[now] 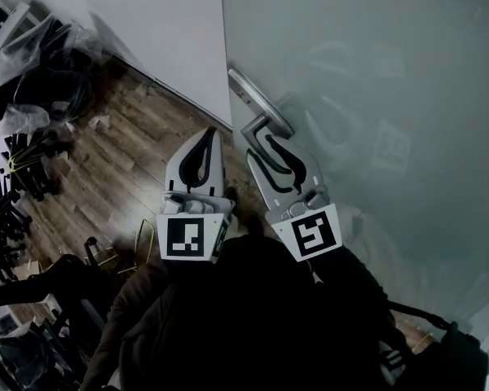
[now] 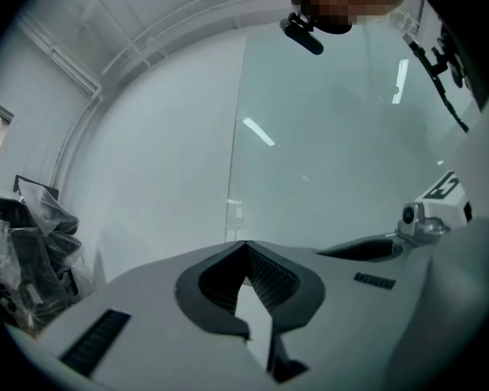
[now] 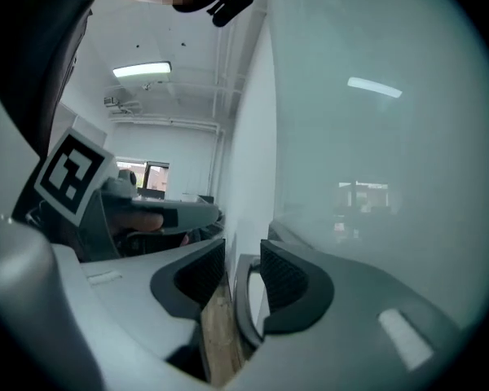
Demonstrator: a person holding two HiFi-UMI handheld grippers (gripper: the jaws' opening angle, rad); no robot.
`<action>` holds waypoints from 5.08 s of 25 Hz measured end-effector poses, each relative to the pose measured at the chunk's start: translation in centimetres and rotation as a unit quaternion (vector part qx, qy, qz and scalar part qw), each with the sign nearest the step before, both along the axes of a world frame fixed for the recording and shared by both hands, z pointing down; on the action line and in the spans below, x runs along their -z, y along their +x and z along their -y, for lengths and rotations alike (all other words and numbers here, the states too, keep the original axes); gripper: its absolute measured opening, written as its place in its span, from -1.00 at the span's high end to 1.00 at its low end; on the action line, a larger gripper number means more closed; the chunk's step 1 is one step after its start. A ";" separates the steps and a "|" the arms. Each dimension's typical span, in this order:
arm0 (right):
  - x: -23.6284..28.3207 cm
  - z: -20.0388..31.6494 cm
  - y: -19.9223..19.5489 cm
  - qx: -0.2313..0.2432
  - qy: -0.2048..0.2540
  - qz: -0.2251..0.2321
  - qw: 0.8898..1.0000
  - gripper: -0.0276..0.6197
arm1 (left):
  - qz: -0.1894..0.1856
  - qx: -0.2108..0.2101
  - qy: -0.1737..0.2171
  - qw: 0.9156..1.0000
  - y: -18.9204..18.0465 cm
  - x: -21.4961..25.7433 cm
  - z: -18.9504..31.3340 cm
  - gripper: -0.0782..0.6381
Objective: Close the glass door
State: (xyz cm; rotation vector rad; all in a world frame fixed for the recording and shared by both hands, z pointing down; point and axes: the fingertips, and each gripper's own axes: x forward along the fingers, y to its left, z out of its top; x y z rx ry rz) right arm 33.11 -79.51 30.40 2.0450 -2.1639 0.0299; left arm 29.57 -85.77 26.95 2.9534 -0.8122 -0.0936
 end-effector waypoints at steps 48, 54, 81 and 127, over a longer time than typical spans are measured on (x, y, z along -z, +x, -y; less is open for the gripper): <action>-4.9 -4.9 -20.8 0.163 -0.026 0.048 0.985 0.71 | 0.037 0.175 -0.023 0.984 -31.2 -4.4 -12.3 0.79; -4.9 -7.1 -24.9 0.198 -0.027 0.037 0.979 0.71 | 0.043 0.187 -0.019 0.981 -33.3 -4.3 -14.2 0.79; -4.7 -21.0 -42.2 0.337 -0.038 0.036 0.940 0.70 | 0.051 0.364 -0.018 0.930 -47.2 -5.0 -33.4 0.79; -3.2 -40.0 -56.3 0.471 -0.057 0.035 0.880 0.70 | 0.056 0.470 -0.014 0.881 -60.0 -1.8 -56.5 0.79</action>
